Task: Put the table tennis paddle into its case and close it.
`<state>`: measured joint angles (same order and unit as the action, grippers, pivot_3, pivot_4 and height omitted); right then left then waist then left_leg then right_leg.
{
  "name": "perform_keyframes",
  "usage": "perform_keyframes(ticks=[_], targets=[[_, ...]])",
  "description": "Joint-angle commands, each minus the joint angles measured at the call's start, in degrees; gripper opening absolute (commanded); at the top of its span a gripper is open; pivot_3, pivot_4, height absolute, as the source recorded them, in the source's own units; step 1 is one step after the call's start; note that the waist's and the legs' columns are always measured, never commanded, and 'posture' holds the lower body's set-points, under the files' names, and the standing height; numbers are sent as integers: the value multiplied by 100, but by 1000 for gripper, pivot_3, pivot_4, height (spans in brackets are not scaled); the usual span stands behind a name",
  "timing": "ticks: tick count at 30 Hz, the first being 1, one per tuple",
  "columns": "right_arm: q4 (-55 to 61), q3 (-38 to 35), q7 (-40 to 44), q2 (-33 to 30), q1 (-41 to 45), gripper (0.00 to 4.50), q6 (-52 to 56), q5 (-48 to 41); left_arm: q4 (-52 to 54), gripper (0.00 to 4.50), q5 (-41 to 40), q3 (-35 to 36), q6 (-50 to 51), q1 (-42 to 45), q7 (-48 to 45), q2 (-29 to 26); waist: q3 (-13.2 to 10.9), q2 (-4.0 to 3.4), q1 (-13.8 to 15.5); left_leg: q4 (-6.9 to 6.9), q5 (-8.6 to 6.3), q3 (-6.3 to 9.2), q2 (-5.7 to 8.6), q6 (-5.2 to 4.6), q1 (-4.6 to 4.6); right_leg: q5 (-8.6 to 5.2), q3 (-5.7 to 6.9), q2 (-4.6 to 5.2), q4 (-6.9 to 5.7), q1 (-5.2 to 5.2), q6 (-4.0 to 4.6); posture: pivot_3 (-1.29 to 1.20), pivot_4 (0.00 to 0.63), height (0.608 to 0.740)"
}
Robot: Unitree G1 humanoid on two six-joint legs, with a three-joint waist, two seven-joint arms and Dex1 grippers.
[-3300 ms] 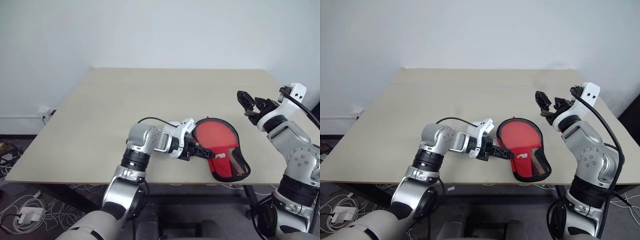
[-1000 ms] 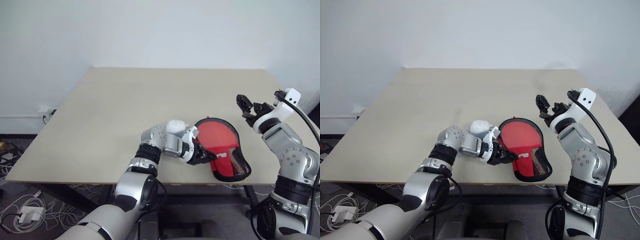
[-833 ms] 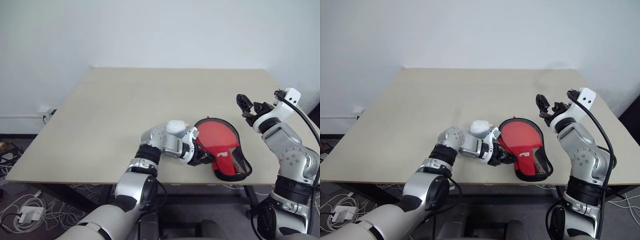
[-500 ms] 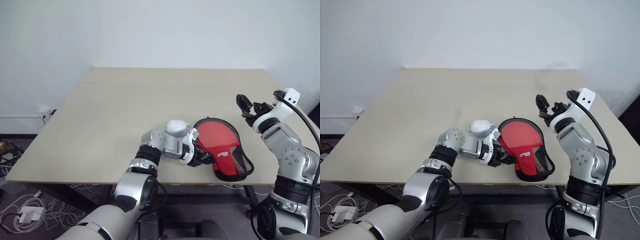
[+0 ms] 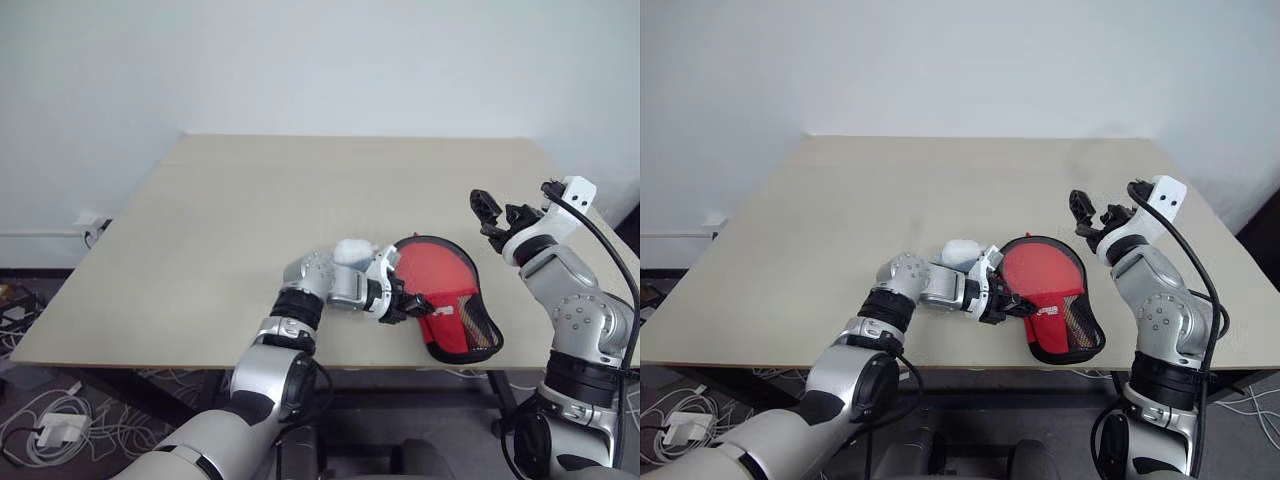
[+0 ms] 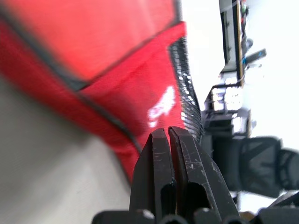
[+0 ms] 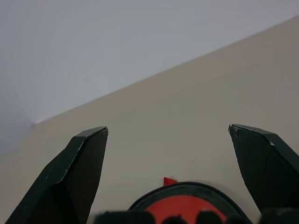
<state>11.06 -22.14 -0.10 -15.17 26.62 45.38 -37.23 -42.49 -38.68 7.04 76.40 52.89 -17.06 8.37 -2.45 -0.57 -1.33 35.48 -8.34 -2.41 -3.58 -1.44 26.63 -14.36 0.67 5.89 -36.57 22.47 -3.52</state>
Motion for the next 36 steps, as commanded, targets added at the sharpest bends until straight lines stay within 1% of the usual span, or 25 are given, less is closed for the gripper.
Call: perform_keyframes(ticks=[1, 4, 5, 6, 9, 14, 16, 20, 23, 25, 27, 29, 31, 32, 33, 36], targets=[[113, -2, -17, -72, 120, 4500, -186, 109, 310, 552, 16, -192, -54, -292, -68, 758, 0, 0, 0, -1, 0, 1, 0, 0, 0, 0, 0, 0, 0, 1, 0, 0, 0, 740], [83, 57, 7, -82, 115, 4500, -183, 211, 464, 1596, -27, -289, -59, -313, -85, 738, 0, 0, 0, -1, 0, 1, 0, 0, 0, 0, 0, 0, 0, 1, 0, 0, 0, 740], [80, 73, 23, -80, 117, 4500, -173, 221, 506, 2024, -117, -266, 110, -304, -136, 702, 0, 0, 0, -1, 0, 0, 0, 0, 0, 0, 0, 0, 0, 0, 0, 0, 0, 740], [82, 76, 27, -72, 119, 4500, -164, 220, 570, 2267, -211, -202, 267, -307, -154, 669, 0, 0, 0, -1, 0, 1, 0, 0, 0, 0, 0, 0, 0, 0, 0, 0, 0, 740], [93, 26, 16, -35, 117, 4500, -139, 166, 653, 3239, -381, 328, 824, -226, 210, 586, 0, 1, -2, -1, 0, 1, 0, 0, 0, 0, 0, 0, 0, 1, -1, 0, 0, 740], [146, -49, -2, -52, 54, 4500, -71, 102, 572, 3239, -240, 1153, 1499, -192, 949, 609, -1, 1, -3, 1, 0, 4, 0, -1, -1, -1, 0, -1, -1, -1, -1, 0, 0, 740], [161, -64, -10, -68, 53, 4500, -45, 90, 488, 3239, -118, 1311, 1589, -201, 1242, 654, -1, 2, -3, 2, 0, 6, 1, -1, -1, -1, 0, -1, -2, -1, -1, 0, 0, 740], [187, -105, -31, -78, 22, 4500, -10, 77, 484, 3239, 73, 1704, 1538, -170, 1734, 851, -2, 3, 0, 1, 0, 6, 2, 0, -1, 0, 1, -1, -1, -2, -1, 0, 0, 740], [217, -126, -42, -82, -15, 4500, -3, 75, 189, 3239, 123, 1880, 906, -132, 2080, 1092, -2, 5, -1, 0, 0, 7, 2, 0, -3, 0, 1, -1, -1, -3, -1, 0, 0, 740], [250, -127, -47, -88, -36, 4500, 4, 89, 23, 3239, 241, 1733, 224, -166, 2198, 1217, 1, 9, 5, 0, 0, 7, 3, 0, -7, 0, 1, -1, -1, -7, 0, 0, 0, 740], [276, -127, -52, -90, -48, 4500, 12, 97, -177, 3239, 232, 1623, -160, -180, 2157, 1292, 5, 18, 5, 0, 0, 7, 2, 0, -12, 6, 5, 0, 1, -14, 9, 0, 0, 740], [279, -117, -57, -88, -41, 4500, 18, 104, -514, 3239, 90, 1646, -286, -140, 2141, 1389, 8, 17, 5, -1, -1, 7, 2, 0, -14, 23, 6, 0, 9, -16, 33, 0, 0, 740], [295, -100, -59, -78, -35, 4500, 21, 111, -676, 3239, 1, 1515, -375, -123, 2054, 1429, 15, 12, 14, -10, -1, 6, 2, 0, -13, 34, 14, 3, 21, -19, 50, 0, 0, 740], [297, -94, -58, -72, -28, 4500, 20, 111, -740, 3239, -36, 1476, -467, -108, 2031, 1445, 25, 12, 22, -32, -1, 7, 2, 0, -13, 52, 21, 3, 54, -26, 54, 0, 0, 740], [294, -86, -57, -66, -20, 4500, 14, 116, -828, 3239, -56, 1421, -510, -67, 1985, 1446, 30, 12, 28, -56, -1, 5, 2, 0, -12, 96, 23, 4, 100, -30, 33, 0, 0, 740], [284, -60, -55, -47, -1, 4500, -4, 129, -1027, 3239, -146, 1334, -705, 36, 1893, 1432, 45, 5, 52, -68, -1, 1, 2, 1, -10, 117, 30, 5, 131, -39, 30, 0, 0, 740]])
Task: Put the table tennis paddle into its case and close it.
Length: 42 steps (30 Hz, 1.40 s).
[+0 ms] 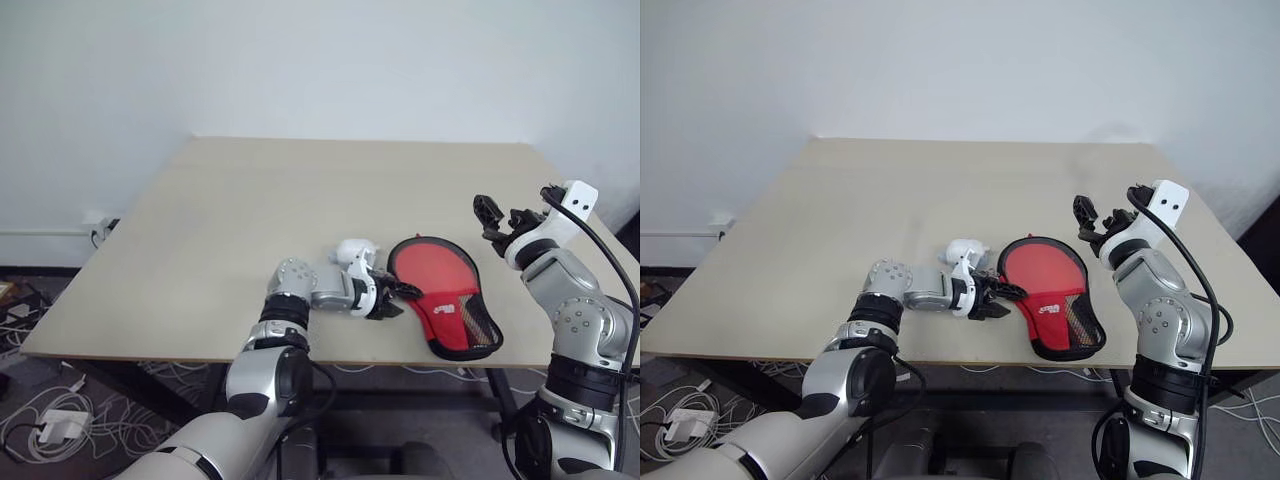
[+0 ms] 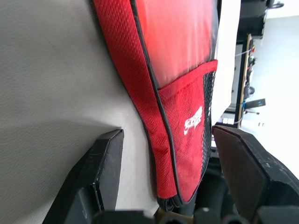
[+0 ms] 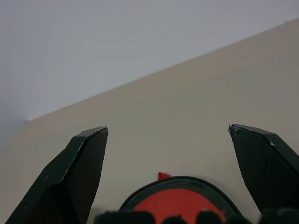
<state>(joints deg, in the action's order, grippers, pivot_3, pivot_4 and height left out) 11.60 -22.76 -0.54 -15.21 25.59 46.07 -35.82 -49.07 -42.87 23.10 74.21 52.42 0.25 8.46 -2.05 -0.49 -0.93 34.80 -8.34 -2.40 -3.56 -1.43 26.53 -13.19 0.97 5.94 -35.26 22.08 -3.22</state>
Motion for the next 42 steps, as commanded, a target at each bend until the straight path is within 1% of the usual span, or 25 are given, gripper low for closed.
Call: perform_keyframes(ticks=[1, 3, 7, 13, 17, 19, 23, 27, 35, 38, 42], targets=[[220, 7, -2, -39, 108, 4500, -83, -13, -417, 3239, 232, -295, -559, 127, 84, 1423, 10, -5, 25, -12, 0, -2, 0, 0, 0, 11, 2, 0, 19, -4, 1, 0, 0, 740], [202, 31, -1, -19, 123, 4500, -99, -3, -491, 3239, 153, -347, -599, 225, -87, 1403, 12, -5, 69, -30, 0, -6, 0, 0, 1, 28, 3, 0, 45, -6, 6, 0, 0, 740], [133, 96, 13, 11, 167, 4500, -140, 31, -652, 3239, 28, -421, -622, 472, -348, 1409, 12, -6, 132, -31, 0, -15, 0, 0, 5, 29, 3, 3, 49, -5, 7, 0, 0, 740], [78, 147, 43, 23, 166, 4500, -201, 59, -772, 3239, -36, -465, -693, 639, -459, 1484, 11, -7, 151, -32, 0, -21, 0, 0, 13, 29, 2, 6, 53, 4, 6, 0, 0, 740], [56, 142, 64, 42, 167, 4500, -242, 31, -483, 3239, -218, -608, -152, 723, -666, 1417, 9, -9, 149, -42, 0, -21, 1, 0, 18, 28, 1, 5, 53, 16, 5, 0, 0, 740], [46, 146, 71, 50, 167, 4500, -261, 27, -498, 3239, -280, -511, -79, 773, -540, 1352, 6, -12, 139, -45, 1, -19, 1, 1, 24, 26, -3, 2, 51, 30, 0, 0, 0, 740], [12, 136, 93, 45, 162, 4500, -319, 41, -679, 3239, -405, -250, -228, 866, -381, 1332, 4, -15, 108, -46, 4, -2, 1, 5, 23, 8, -12, -12, 46, 36, -28, 0, 0, 740], [-18, 125, 90, 56, 203, 4500, -352, 33, -723, 3239, -291, -395, -373, 820, -454, 1442, 4, -15, 107, -44, 25, 2, 8, 8, 23, 4, -21, -13, 46, 35, -33, 0, 0, 740], [42, 103, 29, 93, 184, 4500, -337, 20, -1038, 3239, -205, -421, -795, 919, -520, 1629, 1, -12, 107, -35, 27, 3, 14, 4, 26, -7, -30, -12, 46, 36, -42, 0, 0, 740], [58, 82, 16, 99, 168, 4500, -341, 13, -993, 2724, -112, -551, -781, 854, -527, 1677, 0, -12, 107, -35, 27, 3, 14, 4, 26, -7, -30, -12, 44, 35, -41, 0, 0, 740], [56, 44, 8, 90, 168, 4500, -348, 2, -956, 1336, -146, -531, -817, 778, -554, 1703, 0, -13, 107, -35, 27, 3, 14, 4, 26, -7, -30, -12, 43, 35, -41, 0, 0, 740]])
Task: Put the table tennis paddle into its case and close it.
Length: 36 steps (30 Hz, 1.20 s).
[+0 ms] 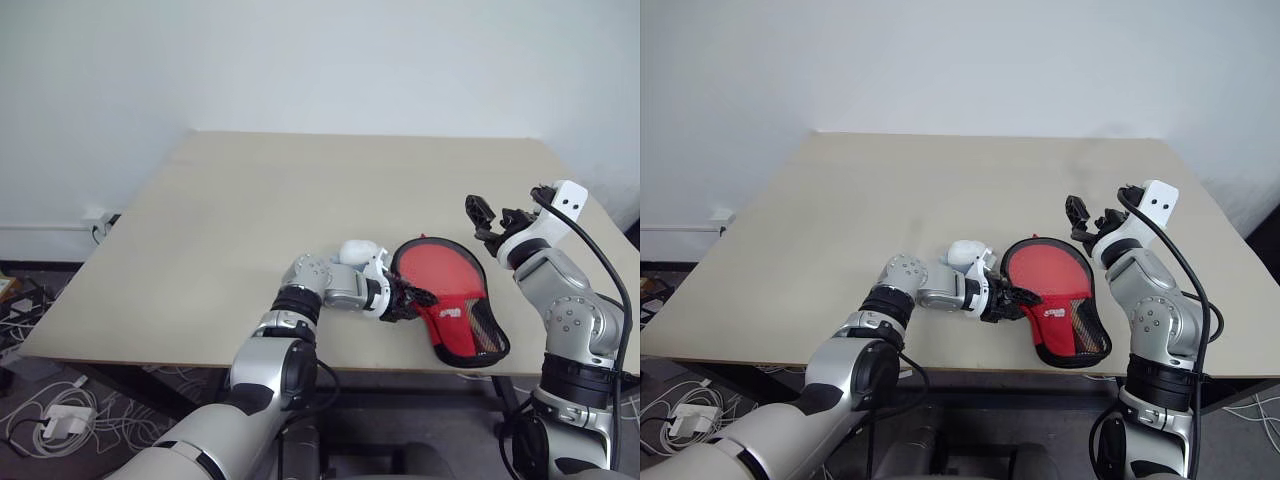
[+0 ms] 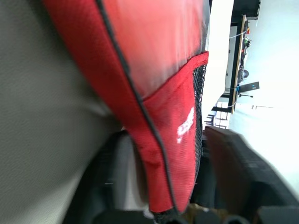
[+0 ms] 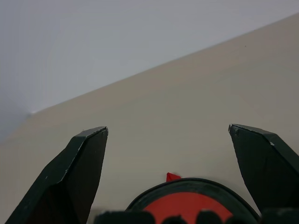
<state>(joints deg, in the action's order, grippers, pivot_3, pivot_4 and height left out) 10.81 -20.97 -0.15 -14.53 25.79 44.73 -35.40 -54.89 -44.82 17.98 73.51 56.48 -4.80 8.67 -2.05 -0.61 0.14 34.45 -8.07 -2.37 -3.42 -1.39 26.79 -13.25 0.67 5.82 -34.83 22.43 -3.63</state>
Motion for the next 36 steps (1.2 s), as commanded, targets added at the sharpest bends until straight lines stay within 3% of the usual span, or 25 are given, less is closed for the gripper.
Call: perform_keyframes(ticks=[1, 3, 4, 6, 9, 14, 18, 22, 24, 27, 31, 36], targets=[[135, -138, -33, 23, 151, 4500, -216, -40, -370, 971, 41, -11, -760, 368, -52, 1679, 0, 0, 0, 0, 0, 0, 0, 0, 0, 0, 0, 0, 0, 0, 0, 0, 0, 740], [126, -147, -40, 29, 155, 4500, -225, -41, -374, 207, 68, -4, -864, 393, 14, 1673, 0, 0, 0, 0, 0, 0, 0, 0, 0, 0, 0, 0, 0, -1, -1, 0, 0, 740], [120, -149, -42, 36, 158, 4500, -227, -45, -387, 80, 85, -11, -896, 406, 15, 1664, 0, 0, 0, 0, 0, 0, 0, 0, 0, 0, 0, 0, 0, -1, -1, 0, 0, 740], [99, -130, -36, 51, 158, 4500, -238, -35, -399, 80, 146, -52, -965, 401, 35, 1650, 0, 0, 0, 1, 0, 0, 0, -1, 0, 0, 0, -1, 0, -1, -1, 0, 0, 740], [82, -93, -30, 75, 163, 4500, -249, -29, -345, 80, 149, -136, -951, 342, -113, 1646, 38, -91, -3, 8, 0, -1, 1, -1, -15, 0, -7, 0, 2, -18, -2, 0, 0, 740], [76, -18, 1, 98, 120, 4500, -347, 13, -289, 80, 206, -243, -1068, 248, -197, 1599, 81, -160, -1, -7, -1, -3, 0, -1, -29, -5, -9, 1, -8, -18, 5, 0, 0, 740], [81, 49, 76, 96, 107, 4500, -475, 15, -52, 80, 117, -275, -821, 300, -374, 1320, 98, -184, -2, -7, -1, -2, 1, -1, -36, -6, -9, 0, -11, -22, 4, 0, 0, 740], [25, 120, 110, 82, 88, 4500, -613, 71, 463, 80, -72, -437, -17, 240, -616, 996, 106, -196, -2, -7, -1, 0, 1, -1, -38, -5, -9, 0, -14, -21, 4, 0, 0, 740], [7, 126, 145, 73, 90, 4500, -699, 78, 1142, 80, -137, -911, 708, 31, -862, 699, 111, -204, -2, -7, -1, -1, 1, -1, -38, -5, -9, 0, -14, -22, 4, 0, 0, 740], [-55, 82, 164, 75, 107, 4500, -850, 43, 1459, 80, -448, -666, 1522, -65, -821, 389, 114, -208, -2, -6, -1, 1, 1, -1, -38, -5, -9, -1, -13, -21, 3, 0, 0, 740], [-123, 88, 192, 111, 68, 4500, -1077, 75, 1612, 80, -888, -751, 1884, -151, -816, -196, 120, -214, -3, -6, -1, 1, 1, -1, -38, -5, -9, -1, -13, -21, 3, 0, 0, 740], [-196, 141, 183, 166, 48, 4500, -1259, 111, 2039, 80, -2179, -1802, 1899, -345, -1132, -1136, 123, -219, -5, -6, -1, 2, 1, 0, -38, -6, -9, -1, -13, -21, 3, 0, 0, 740]])
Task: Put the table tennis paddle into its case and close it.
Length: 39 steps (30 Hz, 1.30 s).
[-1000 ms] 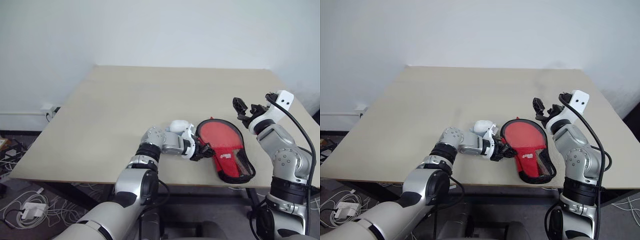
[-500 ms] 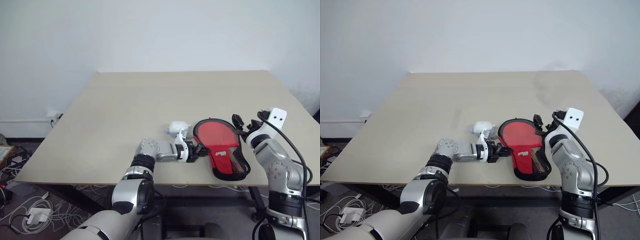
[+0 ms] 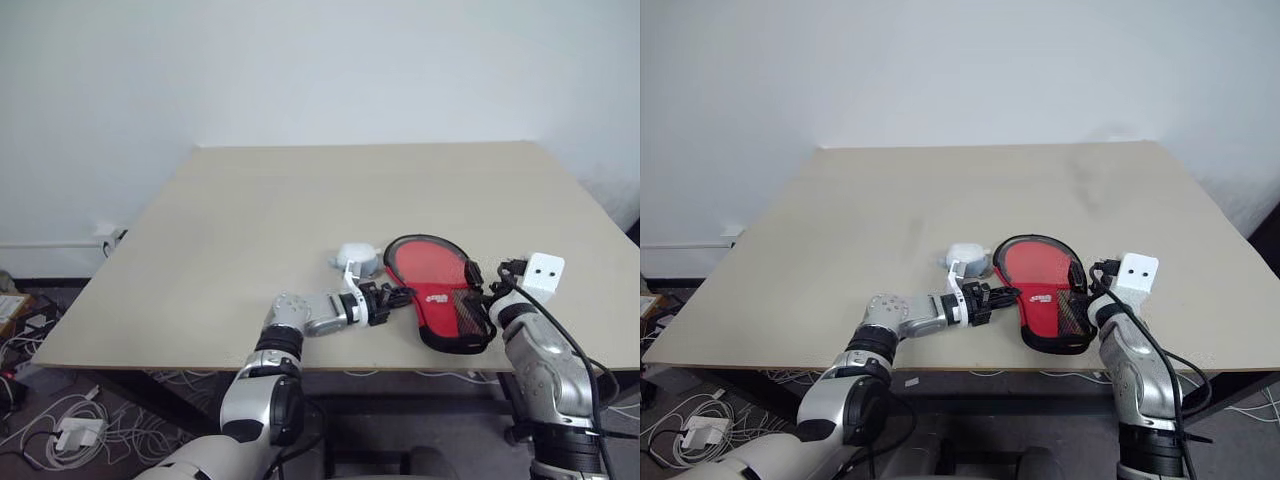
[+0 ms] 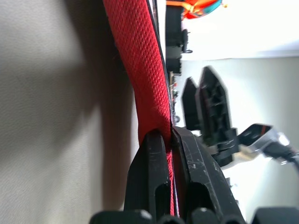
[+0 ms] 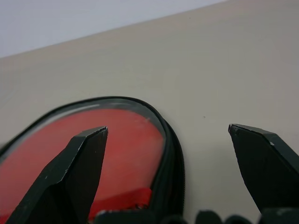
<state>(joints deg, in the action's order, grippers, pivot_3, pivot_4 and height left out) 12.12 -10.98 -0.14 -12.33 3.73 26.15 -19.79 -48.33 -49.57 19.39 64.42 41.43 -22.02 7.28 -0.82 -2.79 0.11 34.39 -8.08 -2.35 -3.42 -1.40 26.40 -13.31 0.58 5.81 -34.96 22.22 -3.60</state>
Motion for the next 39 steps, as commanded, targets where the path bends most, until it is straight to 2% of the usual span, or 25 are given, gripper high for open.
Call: perform_keyframes(ticks=[1, 4, 7, 12, 15, 21, 31, 35, 39], targets=[[-354, -848, 186, -51, 2271, 4500, 563, -1450, 1590, 80, -2057, -2265, 2808, 1090, 465, -1345, 1, -2, -2, 0, 0, 0, 0, 0, 0, 0, 0, 0, 0, 0, 0, 0, 0, 740], [-446, -849, 198, -62, 2346, 4500, 476, -1480, 2153, 80, -2738, -3055, 2808, 902, 104, -2266, 3, -5, -5, 0, 0, 0, 0, 0, 0, 0, 0, 0, 0, 0, 0, 0, 0, 740], [-505, -853, 218, -61, 2387, 4500, 358, -1524, 2649, 80, -3073, -3536, 2808, 712, -227, -2998, 7, -8, -12, 0, 0, 1, 0, 0, -1, 0, -1, 0, 0, 0, 0, 0, 0, 740], [-550, -944, 153, 25, 2401, 4500, 140, -1750, 3086, 80, -3311, -3969, 2808, 465, -579, -3864, 10, -10, -31, 0, 0, 2, 0, 0, -1, -1, -1, 0, 1, 0, -1, 0, 0, 740], [-595, -1004, 66, 49, 2404, 4500, -27, -1814, 3230, 80, -3375, -4110, 2808, 376, -641, -4138, 15, -13, -34, 0, 0, 2, 0, 0, -2, -1, 0, 0, 0, 0, -1, 0, 0, 740], [-753, -1140, -154, 69, 2440, 4500, -425, -1905, 3476, 80, -3337, -4094, 2808, 301, -830, -4518, 29, -11, -36, 0, -1, 2, -1, 1, -2, -2, -1, 0, 2, 0, -1, 0, 0, 740], [-933, -1066, -310, 165, 2499, 4500, -882, -1808, 3646, 80, -3005, -3801, 2808, 28, -987, -4604, 43, -22, -30, -5, -1, 3, -2, 1, -3, -5, 0, 1, 3, 1, -3, 0, 0, 740], [-1001, -1102, -313, 109, 2592, 4500, -898, -1858, 3735, 80, -2714, -3750, 2808, -183, -1123, -4617, 58, 99, -40, -10, -2, 15, -3, 2, -10, -14, 6, -7, 3, -5, -1, 0, 0, 740], [-1013, -1059, -212, 30, 2608, 4500, -614, -1900, 3778, 80, -2663, -3634, 2808, -284, -1180, -4579, 60, 133, -122, 5, -2, 6, -2, 2, -12, -11, 5, 3, 3, -14, 1, 0, 0, 740]])
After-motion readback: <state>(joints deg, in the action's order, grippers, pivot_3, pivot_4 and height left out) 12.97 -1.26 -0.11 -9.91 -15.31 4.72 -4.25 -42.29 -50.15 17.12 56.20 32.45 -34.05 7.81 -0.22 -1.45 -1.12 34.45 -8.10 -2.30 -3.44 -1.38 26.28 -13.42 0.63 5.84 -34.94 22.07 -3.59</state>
